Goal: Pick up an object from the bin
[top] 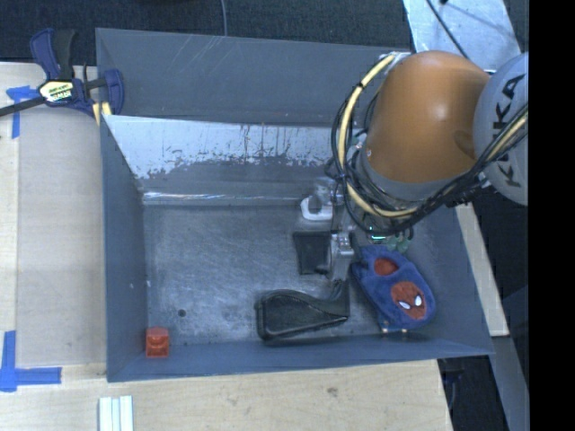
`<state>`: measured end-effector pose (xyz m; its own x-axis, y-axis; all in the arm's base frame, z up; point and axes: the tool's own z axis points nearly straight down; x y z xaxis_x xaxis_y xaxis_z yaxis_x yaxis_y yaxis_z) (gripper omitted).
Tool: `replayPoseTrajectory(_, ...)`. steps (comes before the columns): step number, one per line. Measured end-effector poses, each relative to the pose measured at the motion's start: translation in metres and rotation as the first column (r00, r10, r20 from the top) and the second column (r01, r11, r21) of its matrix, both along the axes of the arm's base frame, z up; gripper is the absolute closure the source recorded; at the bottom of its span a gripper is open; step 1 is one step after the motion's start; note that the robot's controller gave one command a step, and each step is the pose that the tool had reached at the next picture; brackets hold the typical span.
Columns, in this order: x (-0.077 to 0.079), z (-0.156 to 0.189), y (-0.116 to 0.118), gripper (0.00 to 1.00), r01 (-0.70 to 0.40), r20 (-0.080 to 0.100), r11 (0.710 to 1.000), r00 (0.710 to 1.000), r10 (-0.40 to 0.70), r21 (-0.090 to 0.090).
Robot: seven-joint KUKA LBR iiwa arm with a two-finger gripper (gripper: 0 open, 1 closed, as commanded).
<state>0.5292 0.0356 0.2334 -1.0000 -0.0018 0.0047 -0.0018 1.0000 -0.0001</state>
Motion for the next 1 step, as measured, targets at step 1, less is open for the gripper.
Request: replayPoseTrajectory(1,0.0658,-0.1654,-0.0588,0.00,-0.540,0.005,0.841,0.841,0.540,0.000)
